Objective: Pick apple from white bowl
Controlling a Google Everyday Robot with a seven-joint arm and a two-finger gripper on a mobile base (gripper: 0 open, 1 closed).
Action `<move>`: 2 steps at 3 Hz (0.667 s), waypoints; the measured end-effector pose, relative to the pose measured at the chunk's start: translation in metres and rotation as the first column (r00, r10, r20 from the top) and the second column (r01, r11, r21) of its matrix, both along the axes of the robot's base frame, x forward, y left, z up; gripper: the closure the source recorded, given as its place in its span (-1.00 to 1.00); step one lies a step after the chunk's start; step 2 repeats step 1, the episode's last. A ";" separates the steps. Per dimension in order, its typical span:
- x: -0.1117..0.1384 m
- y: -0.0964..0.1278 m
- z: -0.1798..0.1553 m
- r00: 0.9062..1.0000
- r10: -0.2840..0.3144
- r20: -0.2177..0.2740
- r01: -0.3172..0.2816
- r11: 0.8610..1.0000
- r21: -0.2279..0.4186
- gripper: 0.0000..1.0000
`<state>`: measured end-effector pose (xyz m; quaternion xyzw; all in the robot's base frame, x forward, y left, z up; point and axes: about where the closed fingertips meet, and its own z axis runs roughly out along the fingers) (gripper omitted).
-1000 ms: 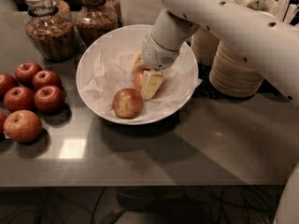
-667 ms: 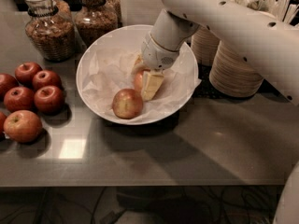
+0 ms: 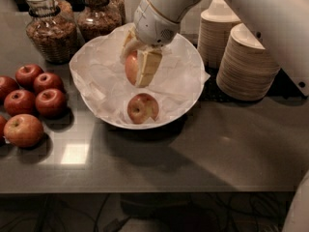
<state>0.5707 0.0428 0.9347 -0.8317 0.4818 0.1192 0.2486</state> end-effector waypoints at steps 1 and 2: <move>0.000 0.000 0.000 1.000 0.000 0.000 0.000 1.000 0.000 1.00; 0.000 0.000 0.000 1.000 0.000 0.000 0.000 1.000 0.000 1.00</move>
Offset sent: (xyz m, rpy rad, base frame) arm 0.0000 0.0000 0.0000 0.0000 0.0000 0.0000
